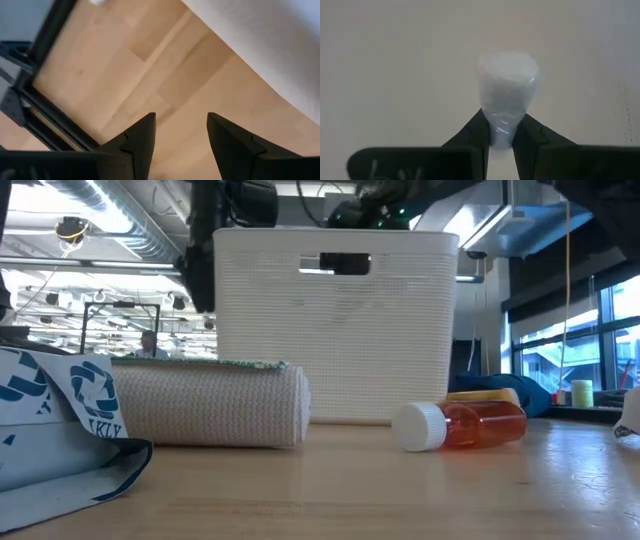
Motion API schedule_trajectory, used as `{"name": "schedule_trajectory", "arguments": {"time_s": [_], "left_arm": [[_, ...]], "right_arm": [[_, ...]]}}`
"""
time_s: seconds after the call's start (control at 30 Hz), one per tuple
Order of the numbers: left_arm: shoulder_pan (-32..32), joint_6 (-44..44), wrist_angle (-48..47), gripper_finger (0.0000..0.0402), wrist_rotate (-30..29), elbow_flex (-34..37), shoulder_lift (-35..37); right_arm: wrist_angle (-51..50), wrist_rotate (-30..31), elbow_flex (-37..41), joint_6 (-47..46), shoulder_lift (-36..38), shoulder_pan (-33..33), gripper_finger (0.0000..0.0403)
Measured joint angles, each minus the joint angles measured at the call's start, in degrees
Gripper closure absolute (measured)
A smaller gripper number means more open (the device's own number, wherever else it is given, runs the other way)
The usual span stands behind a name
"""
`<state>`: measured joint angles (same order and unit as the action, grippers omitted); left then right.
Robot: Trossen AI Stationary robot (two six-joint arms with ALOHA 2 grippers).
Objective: Pick & place medical supplies in basket/bin
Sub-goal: Put the bottom white rolled gauze into the white basket
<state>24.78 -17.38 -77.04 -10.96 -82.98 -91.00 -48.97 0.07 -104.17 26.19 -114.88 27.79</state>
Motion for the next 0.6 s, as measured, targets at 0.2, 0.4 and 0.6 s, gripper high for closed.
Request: {"name": "schedule_trajectory", "arguments": {"time_s": [0.2,0.4,0.6], "left_arm": [[0.02,-2.67,-3.17,0.0231,-7.49,-2.81,0.29],[0.17,-3.13,-8.3,0.0231,-11.01,-6.38,2.68],[0.19,-5.35,-8.45,0.0231,-14.02,-7.02,6.89]], "right_arm": [[-0.03,2.74,-0.14,2.89,-2.92,0.0,0.0345],[2.43,2.85,-0.16,4.12,-5.86,0.0,0.0332],[2.41,2.89,-0.16,7.69,-10.14,-0.27,0.0309]]}}
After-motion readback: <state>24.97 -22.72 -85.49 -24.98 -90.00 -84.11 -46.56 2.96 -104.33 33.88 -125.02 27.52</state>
